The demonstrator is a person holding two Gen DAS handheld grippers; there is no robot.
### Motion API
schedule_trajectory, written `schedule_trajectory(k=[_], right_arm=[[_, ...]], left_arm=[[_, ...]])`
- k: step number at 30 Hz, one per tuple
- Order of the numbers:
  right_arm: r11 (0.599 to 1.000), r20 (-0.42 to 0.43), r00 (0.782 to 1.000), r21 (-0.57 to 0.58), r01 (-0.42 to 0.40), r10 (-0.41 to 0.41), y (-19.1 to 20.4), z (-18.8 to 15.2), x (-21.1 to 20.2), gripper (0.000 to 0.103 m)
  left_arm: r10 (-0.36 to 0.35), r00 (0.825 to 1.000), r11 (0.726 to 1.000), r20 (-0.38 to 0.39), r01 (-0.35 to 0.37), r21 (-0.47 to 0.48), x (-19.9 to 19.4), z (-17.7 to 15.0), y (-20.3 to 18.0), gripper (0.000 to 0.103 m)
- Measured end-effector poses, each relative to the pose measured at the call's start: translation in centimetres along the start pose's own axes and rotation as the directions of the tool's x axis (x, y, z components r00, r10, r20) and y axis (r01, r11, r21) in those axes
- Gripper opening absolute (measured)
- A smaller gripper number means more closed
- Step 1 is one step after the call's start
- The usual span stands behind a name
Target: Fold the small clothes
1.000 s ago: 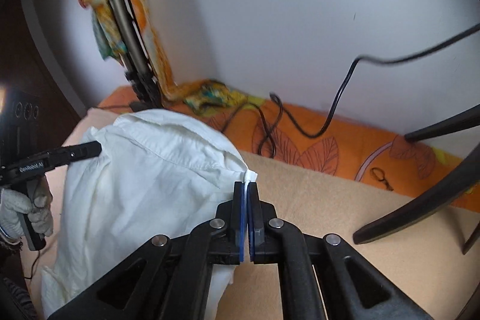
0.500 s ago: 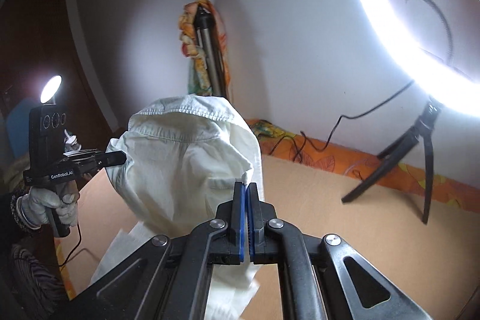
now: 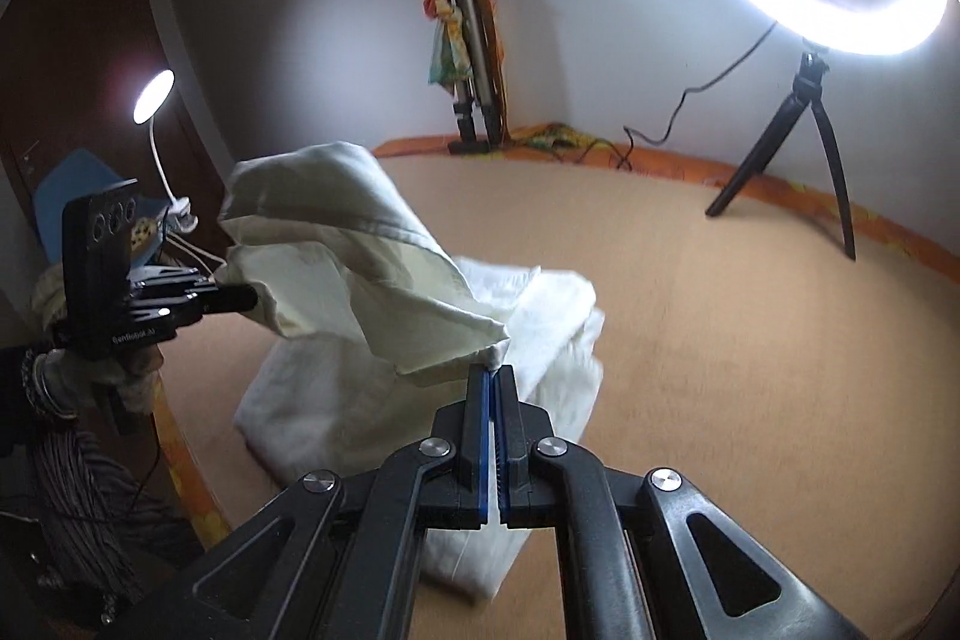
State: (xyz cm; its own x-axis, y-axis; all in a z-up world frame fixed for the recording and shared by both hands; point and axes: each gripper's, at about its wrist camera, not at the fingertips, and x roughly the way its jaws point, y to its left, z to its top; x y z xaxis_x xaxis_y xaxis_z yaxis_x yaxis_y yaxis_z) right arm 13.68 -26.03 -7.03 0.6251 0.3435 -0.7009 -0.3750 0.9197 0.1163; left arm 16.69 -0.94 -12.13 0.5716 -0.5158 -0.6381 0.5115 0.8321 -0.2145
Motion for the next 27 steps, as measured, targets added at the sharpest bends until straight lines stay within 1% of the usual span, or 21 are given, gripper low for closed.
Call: schedule_trajectory(k=[2,5,6,8,9,10,12,13,14,16,18,19,20,21,22,23,25,26,27], right_arm=[[1.000,-0.021,1.000,-0.002,0.015,-0.015,0.2,-1.1,0.0,0.000],[0.999,-0.056,0.997,-0.012,0.043,-0.044,0.3,-2.5,-0.1,0.000],[0.998,-0.068,0.996,-0.022,0.055,-0.057,0.4,-3.0,-0.2,0.000],[0.998,-0.105,0.993,-0.037,0.054,-0.058,0.5,-3.9,-0.4,0.000],[0.998,-0.130,0.990,-0.041,0.043,-0.048,0.4,-4.3,-0.6,0.000],[0.998,-0.136,0.989,-0.047,0.044,-0.050,0.5,-4.6,-0.9,0.000],[0.998,-0.124,0.991,-0.039,0.046,-0.051,0.2,-4.6,-2.0,0.003],[0.999,-0.107,0.993,-0.023,0.045,-0.047,0.1,-4.6,-2.5,0.012],[0.999,-0.074,0.996,0.000,0.045,-0.045,-0.2,-4.0,-3.0,0.021],[0.999,-0.030,0.999,0.025,0.040,-0.040,-0.5,-2.5,-3.1,0.021],[0.999,0.002,0.999,0.021,0.034,-0.034,-0.2,-0.6,-2.4,0.021],[0.999,0.005,0.999,0.010,0.036,-0.036,0.1,0.4,-1.7,0.022],[0.999,-0.011,0.999,0.007,0.041,-0.041,0.1,1.6,-0.6,0.025],[0.998,-0.030,0.998,0.024,0.050,-0.050,-0.1,2.6,0.5,0.026],[0.997,-0.045,0.998,0.056,0.046,-0.044,-0.6,3.3,1.5,0.031],[0.996,-0.059,0.998,0.085,0.035,-0.030,-1.2,3.9,2.4,0.035],[0.989,-0.086,0.996,0.149,0.021,-0.008,-2.7,4.6,3.9,0.037],[0.980,-0.093,0.996,0.200,0.010,0.009,-3.7,4.7,4.4,0.040],[0.964,-0.101,0.994,0.266,-0.022,0.050,-5.0,4.7,5.0,0.040]], left_arm=[[0.013,1.000,0.999,-0.028,-0.012,0.033,-0.2,-1.0,-0.6,0.003],[0.013,0.995,0.998,-0.101,-0.008,0.056,-0.5,-2.6,-1.0,0.006],[0.016,0.994,0.998,-0.111,-0.009,0.066,-0.8,-3.1,-1.1,0.006],[0.015,0.991,0.997,-0.134,-0.005,0.075,-1.7,-3.9,-1.2,0.006],[0.017,0.990,0.997,-0.139,-0.006,0.077,-2.1,-4.1,-1.2,0.006],[0.024,0.990,0.997,-0.136,-0.013,0.081,-2.7,-4.2,-1.1,0.006],[0.037,0.993,0.996,-0.112,-0.028,0.079,-3.6,-3.9,-1.1,0.006],[0.038,0.994,0.997,-0.099,-0.030,0.074,-3.7,-3.6,-0.9,0.006],[0.037,0.996,0.998,-0.077,-0.032,0.062,-3.7,-3.0,-0.7,0.006],[0.026,0.999,0.999,-0.044,-0.024,0.026,-3.6,-2.0,-0.7,0.006],[-0.014,1.000,1.000,-0.015,0.014,-0.003,-2.7,-0.5,-1.2,0.006],[-0.030,0.999,1.000,-0.010,0.030,0.001,-2.2,0.1,-1.6,0.006],[-0.038,0.999,0.999,-0.010,0.038,0.010,-1.4,0.7,-2.3,0.006],[-0.053,0.999,0.998,-0.011,0.053,0.013,-0.7,1.2,-3.0,0.006],[-0.077,0.997,0.997,-0.015,0.077,0.015,0.0,1.5,-3.6,0.006],[-0.092,0.996,0.996,-0.021,0.092,0.020,0.5,1.6,-4.3,0.006],[-0.117,0.993,0.992,-0.028,0.119,0.047,1.8,2.1,-5.6,0.006],[-0.130,0.991,0.990,-0.030,0.131,0.047,2.2,2.2,-6.2,0.006],[-0.154,0.987,0.987,-0.039,0.155,0.045,3.1,2.5,-6.6,0.006]])
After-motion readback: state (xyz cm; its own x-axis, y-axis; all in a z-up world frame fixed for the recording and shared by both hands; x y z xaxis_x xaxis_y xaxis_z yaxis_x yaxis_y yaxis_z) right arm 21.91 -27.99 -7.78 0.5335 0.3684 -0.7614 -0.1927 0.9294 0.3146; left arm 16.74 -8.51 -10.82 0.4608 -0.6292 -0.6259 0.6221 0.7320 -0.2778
